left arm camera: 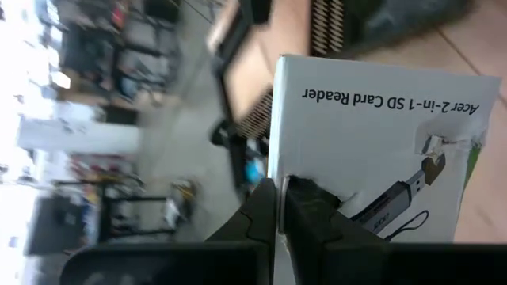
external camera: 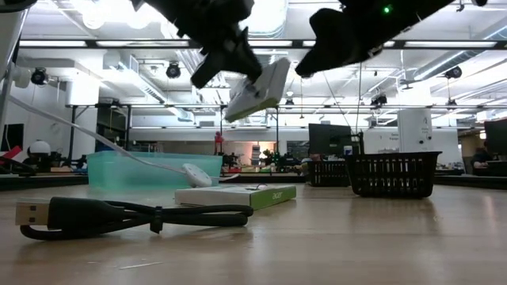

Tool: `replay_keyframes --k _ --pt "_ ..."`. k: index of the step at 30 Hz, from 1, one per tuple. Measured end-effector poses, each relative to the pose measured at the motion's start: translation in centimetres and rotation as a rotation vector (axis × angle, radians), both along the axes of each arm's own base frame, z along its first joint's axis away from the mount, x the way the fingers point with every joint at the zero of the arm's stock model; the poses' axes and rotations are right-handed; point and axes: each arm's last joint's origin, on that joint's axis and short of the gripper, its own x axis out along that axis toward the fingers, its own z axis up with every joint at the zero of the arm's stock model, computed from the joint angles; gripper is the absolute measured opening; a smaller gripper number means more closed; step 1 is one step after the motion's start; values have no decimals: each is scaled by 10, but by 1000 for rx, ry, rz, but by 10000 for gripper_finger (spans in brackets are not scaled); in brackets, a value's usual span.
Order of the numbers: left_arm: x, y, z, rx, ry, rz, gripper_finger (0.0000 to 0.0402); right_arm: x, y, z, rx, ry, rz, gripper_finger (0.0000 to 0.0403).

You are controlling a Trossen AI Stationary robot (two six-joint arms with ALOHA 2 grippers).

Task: Pick and place items into bin
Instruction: Put the left white card reader box into the bottom black bin

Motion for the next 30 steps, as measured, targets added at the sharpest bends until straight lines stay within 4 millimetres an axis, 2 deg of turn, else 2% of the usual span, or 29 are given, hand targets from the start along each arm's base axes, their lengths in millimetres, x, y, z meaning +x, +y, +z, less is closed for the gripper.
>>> replay_keyframes --k 10,20,30 --pt "6 0 14 170 -96 -48 0 4 2 16 -110 -8 63 245" --pt "1 0 8 336 -265 -67 0 -1 -3 30 -116 -57 5 246" --pt "1 -1 14 322 -384 -126 0 1 -6 48 -139 -145 10 241"
